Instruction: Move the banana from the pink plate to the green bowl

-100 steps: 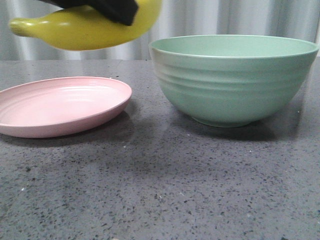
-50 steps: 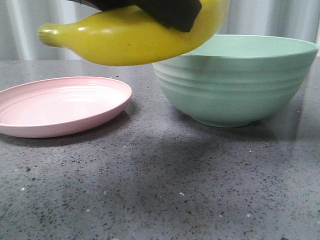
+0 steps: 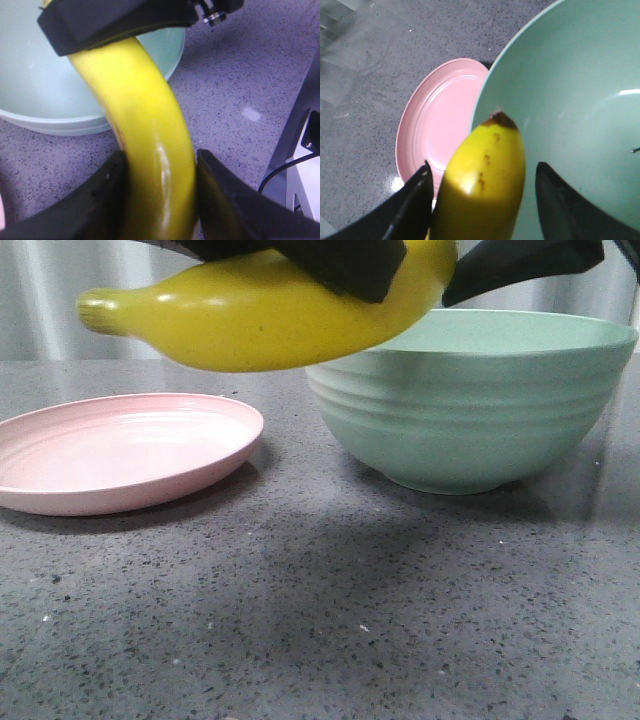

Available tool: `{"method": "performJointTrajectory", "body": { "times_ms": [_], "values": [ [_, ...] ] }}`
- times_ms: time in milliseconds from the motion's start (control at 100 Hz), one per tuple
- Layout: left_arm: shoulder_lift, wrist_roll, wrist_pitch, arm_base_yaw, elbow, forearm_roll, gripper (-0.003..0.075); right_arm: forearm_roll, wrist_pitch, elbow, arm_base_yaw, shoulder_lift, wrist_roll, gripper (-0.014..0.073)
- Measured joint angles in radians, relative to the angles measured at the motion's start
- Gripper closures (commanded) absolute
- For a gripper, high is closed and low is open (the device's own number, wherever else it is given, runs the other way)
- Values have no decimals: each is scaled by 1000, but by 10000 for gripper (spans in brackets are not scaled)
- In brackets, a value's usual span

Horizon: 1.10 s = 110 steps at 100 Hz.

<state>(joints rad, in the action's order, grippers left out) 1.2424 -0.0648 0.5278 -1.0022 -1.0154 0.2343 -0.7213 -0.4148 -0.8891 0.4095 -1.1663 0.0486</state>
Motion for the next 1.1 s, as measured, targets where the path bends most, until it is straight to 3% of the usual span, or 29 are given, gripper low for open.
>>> {"method": "performJointTrajectory", "body": {
  "times_ms": [160,330,460,550,930,1100],
  "values": [
    [0,0,0,0,0,0,540,-4,1,-4,0,-3,0,269],
    [0,0,0,0,0,1,530,-22,1,-5,0,-3,-4,517],
    [0,0,-6,0,0,1,410,-39,1,-5,0,-3,-11,662],
    [0,0,-38,0,0,1,360,-46,2,-8,0,-3,-6,665],
    [-42,0,-67,0,-51,4,363,-32,-19,-95,-29,0,47,665],
    [-90,0,-73,0,-69,-2,363,106,26,-135,-108,26,135,665]
  ]
}}
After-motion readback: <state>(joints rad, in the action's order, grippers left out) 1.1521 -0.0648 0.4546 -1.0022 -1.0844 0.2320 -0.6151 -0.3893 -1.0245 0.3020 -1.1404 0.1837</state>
